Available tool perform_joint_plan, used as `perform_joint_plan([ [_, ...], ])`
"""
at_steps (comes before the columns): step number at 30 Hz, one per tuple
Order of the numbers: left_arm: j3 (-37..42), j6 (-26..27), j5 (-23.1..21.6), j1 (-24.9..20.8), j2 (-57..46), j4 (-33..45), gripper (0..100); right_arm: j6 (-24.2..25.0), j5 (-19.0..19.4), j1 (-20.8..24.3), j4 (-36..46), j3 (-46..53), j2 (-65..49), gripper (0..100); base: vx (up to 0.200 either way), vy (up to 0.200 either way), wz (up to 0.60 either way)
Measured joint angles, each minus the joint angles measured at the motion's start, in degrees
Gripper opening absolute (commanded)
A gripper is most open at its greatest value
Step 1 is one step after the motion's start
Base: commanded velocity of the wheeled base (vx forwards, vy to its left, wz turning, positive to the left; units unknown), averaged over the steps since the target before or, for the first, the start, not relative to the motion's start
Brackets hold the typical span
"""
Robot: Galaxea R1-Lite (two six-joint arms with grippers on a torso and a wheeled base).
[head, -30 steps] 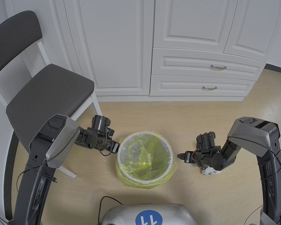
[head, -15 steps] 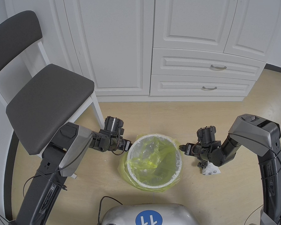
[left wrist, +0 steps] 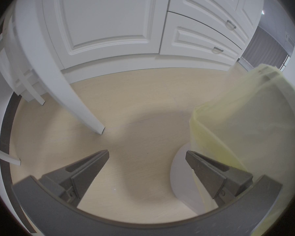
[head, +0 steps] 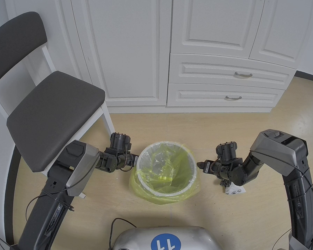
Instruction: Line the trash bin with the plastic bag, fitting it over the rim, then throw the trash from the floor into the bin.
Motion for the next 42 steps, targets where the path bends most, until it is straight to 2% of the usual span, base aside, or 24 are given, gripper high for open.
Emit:
perform_joint_plan([
  [7,0.00,0.02,0.83,0.80,1.16,-1.00,100,2.74,0.63,-0.20,0.00,-0.63,0.68,100,0.000,0.000,0.00],
  [13,0.02,3.52,7.50,2.43,0.80,-1.84,100,4.88,0.68,-0.41,-0.02,-0.80,0.88,100,0.000,0.000,0.00],
  [18,3.36,4.82,6.92,4.36,-1.99,-2.08,100,6.30,0.68,-0.52,-0.05,-0.55,0.85,100,0.000,0.000,0.00],
  [21,8.51,6.95,2.54,5.41,-4.79,-2.30,100,6.72,0.68,-0.68,-0.02,-0.41,0.85,100,0.000,0.000,0.00],
  [28,20.15,14.42,-19.98,9.83,-11.58,-3.01,100,7.20,0.68,-0.83,0.17,-0.22,0.80,100,0.000,0.000,0.00],
  [33,25.08,17.87,-30.07,12.52,-14.19,-4.83,100,7.36,0.71,-0.90,0.50,-0.16,0.69,100,0.000,0.000,0.00],
  [37,28.94,20.22,-36.12,14.31,-15.30,-11.42,100,7.36,0.72,-0.91,0.63,-0.11,0.66,100,0.000,0.000,0.00],
  [40,31.96,21.76,-38.27,14.56,-15.30,-16.76,100,7.40,0.72,-0.94,0.72,-0.11,0.63,100,0.000,0.000,0.00],
  [42,32.68,22.14,-38.67,14.53,-15.04,-17.41,100,7.42,0.72,-0.94,0.74,-0.11,0.63,100,0.000,0.000,0.00],
])
